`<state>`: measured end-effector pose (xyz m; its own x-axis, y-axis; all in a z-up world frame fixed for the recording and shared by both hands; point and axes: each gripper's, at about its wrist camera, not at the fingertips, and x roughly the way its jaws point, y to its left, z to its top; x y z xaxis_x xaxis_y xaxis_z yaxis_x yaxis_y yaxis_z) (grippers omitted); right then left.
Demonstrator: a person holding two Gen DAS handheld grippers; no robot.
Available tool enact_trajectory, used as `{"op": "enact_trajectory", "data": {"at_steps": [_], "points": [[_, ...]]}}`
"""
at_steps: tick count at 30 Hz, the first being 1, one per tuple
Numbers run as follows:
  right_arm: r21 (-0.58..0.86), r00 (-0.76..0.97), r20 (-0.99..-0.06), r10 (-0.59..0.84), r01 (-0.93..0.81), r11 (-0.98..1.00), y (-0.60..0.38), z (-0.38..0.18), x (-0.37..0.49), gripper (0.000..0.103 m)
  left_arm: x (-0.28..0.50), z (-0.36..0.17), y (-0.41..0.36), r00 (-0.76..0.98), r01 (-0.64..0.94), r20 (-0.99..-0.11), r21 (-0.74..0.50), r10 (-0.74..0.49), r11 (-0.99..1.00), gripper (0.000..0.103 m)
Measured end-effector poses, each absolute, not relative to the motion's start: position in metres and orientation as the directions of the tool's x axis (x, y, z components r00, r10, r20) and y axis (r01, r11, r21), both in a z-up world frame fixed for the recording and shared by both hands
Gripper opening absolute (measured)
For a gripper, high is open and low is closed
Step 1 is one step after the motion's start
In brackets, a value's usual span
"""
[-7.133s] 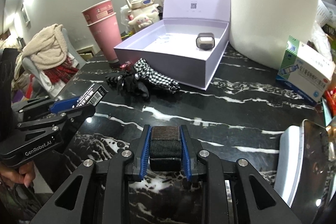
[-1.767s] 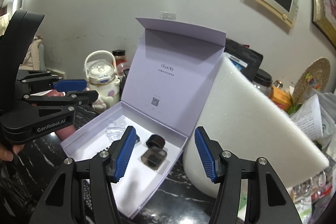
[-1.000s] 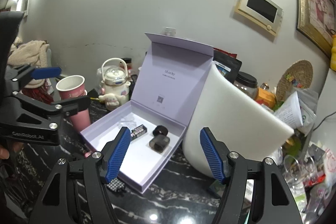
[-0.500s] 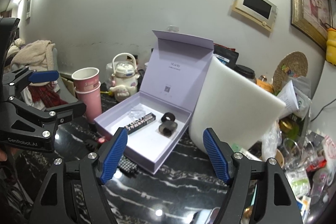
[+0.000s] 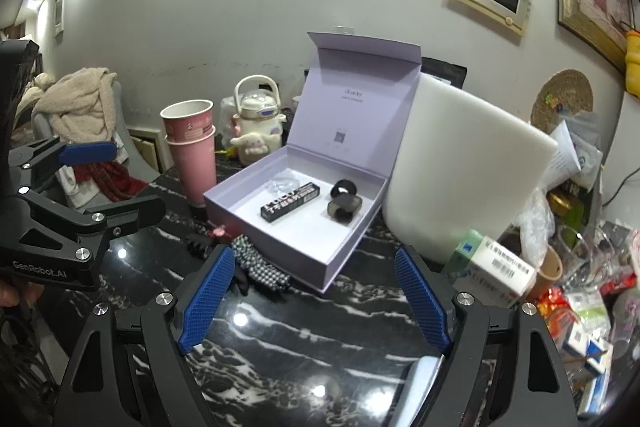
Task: Organize rigid objects
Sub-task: 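Withdraw both tools from the lavender box back toward the table items, then lower the right tool onto the gingham scrunchie and grasp it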
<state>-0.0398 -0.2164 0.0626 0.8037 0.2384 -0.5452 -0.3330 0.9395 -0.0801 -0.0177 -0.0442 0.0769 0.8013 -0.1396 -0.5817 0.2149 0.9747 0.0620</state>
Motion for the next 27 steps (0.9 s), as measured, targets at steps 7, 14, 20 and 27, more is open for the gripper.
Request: {"op": "enact_trajectory", "data": {"at_steps": [7,14,20,27], "points": [[-0.057,0.777,-0.576,0.253,-0.347,0.936,-0.211,0.043,-0.041,0.084,-0.02,0.054,-0.04,0.777,0.22,-0.614,0.057,-0.139,0.974,0.103],[-0.008,0.75,-0.6,0.278,-0.353,0.936,-0.208,0.024,-0.03,0.084,-0.01,0.028,-0.032,0.722,0.235,-0.669,-0.001,-0.175,0.972,0.103],[0.014,0.724,-0.624,0.295,-0.367,0.93,-0.201,0.007,-0.017,0.083,0.002,0.01,-0.027,0.689,0.237,-0.699,-0.031,-0.19,0.971,0.103],[0.025,0.689,-0.661,0.297,-0.375,0.927,-0.194,-0.01,0.004,0.083,0.016,-0.007,-0.023,0.658,0.234,-0.73,-0.035,-0.185,0.972,0.103]]}}
